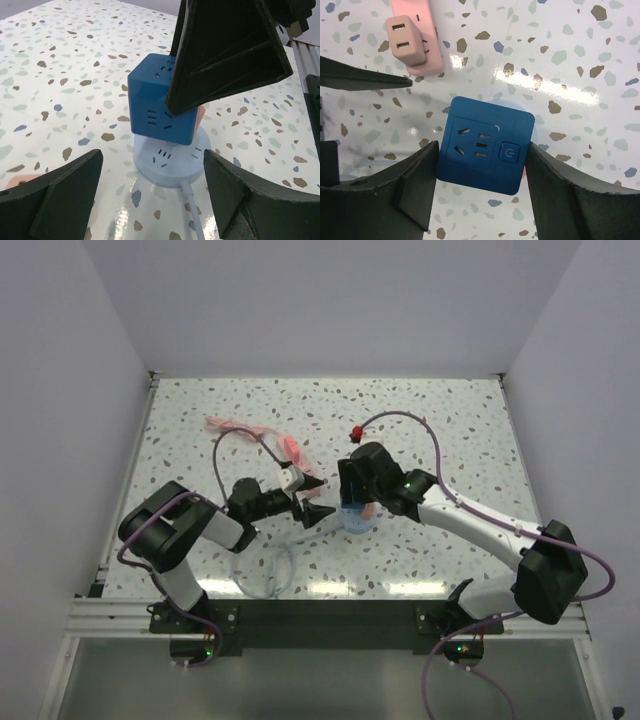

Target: Insert the plug

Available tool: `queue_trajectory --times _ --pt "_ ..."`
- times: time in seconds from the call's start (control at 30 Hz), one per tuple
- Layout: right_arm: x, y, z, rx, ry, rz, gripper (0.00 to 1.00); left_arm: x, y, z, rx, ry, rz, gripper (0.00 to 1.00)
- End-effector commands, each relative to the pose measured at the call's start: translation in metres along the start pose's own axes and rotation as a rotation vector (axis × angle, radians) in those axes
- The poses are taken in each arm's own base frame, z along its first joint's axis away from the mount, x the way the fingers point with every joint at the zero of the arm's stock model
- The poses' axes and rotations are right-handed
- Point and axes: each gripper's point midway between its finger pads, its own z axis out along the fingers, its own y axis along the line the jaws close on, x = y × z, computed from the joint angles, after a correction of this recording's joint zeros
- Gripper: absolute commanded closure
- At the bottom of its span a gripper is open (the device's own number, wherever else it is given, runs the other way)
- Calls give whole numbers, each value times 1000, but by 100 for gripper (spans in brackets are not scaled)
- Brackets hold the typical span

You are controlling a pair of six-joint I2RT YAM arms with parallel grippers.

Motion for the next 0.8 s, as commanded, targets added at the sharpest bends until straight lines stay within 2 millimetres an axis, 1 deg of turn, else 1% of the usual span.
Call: queue_trajectory --times 0.0,0.03,0.07,0.1,0.13,0.17,0.2,0.23,0.27,0.3,0.33,0.37,0.4,0.43,0.47,0.5,0.53,0.57,0.63,0.77 --pt "-20 1 -14 55 -90 10 100 -36 5 -16 -81 -134 122 12" --pt "-19 3 -15 67 -96 14 100 -42 6 -20 -106 -144 126 12" --pt "-19 1 -16 98 -112 8 100 -35 15 -24 -170 -111 97 11" --pt "-15 8 -18 92 -110 -8 100 -34 17 -27 -194 -99 88 11" --pt "-14 11 -19 87 -116 2 100 -38 17 -33 -218 -101 86 9" --pt "-13 13 -18 87 -121 1 100 -34 24 -38 -276 -83 53 8" --pt "-10 18 -18 80 -123 -3 100 -33 25 -41 -292 -76 48 8" --pt "-10 19 -17 81 -130 5 100 -39 23 -45 -304 -87 51 7" --pt "-9 20 -17 80 -131 7 100 -35 28 -50 -346 -70 26 7" --pt "-7 21 -15 84 -135 9 100 -36 29 -52 -359 -68 20 7" --pt "-6 21 -15 84 -137 18 100 -42 29 -54 -367 -77 24 7" --pt "-4 21 -14 85 -136 24 100 -35 33 -58 -405 -51 -4 6" --pt "-1 20 -13 95 -138 27 100 -35 36 -60 -426 -46 -14 6" --pt "-2 17 -12 107 -149 43 100 -39 37 -62 -439 -52 -17 6" --pt "-1 17 -12 109 -156 54 100 -35 41 -65 -473 -40 -40 5" --pt "1 17 -10 110 -159 62 100 -36 43 -66 -486 -41 -45 5" --pt "1 16 -9 118 -165 81 100 -38 43 -67 -493 -47 -45 5" --pt "2 15 -8 126 -165 86 100 -36 44 -69 -505 -36 -53 5" --pt "5 15 -5 138 -162 94 100 -41 45 -71 -519 -47 -56 4" --pt "6 17 1 140 -166 105 100 -41 44 -74 -525 -40 -60 4"
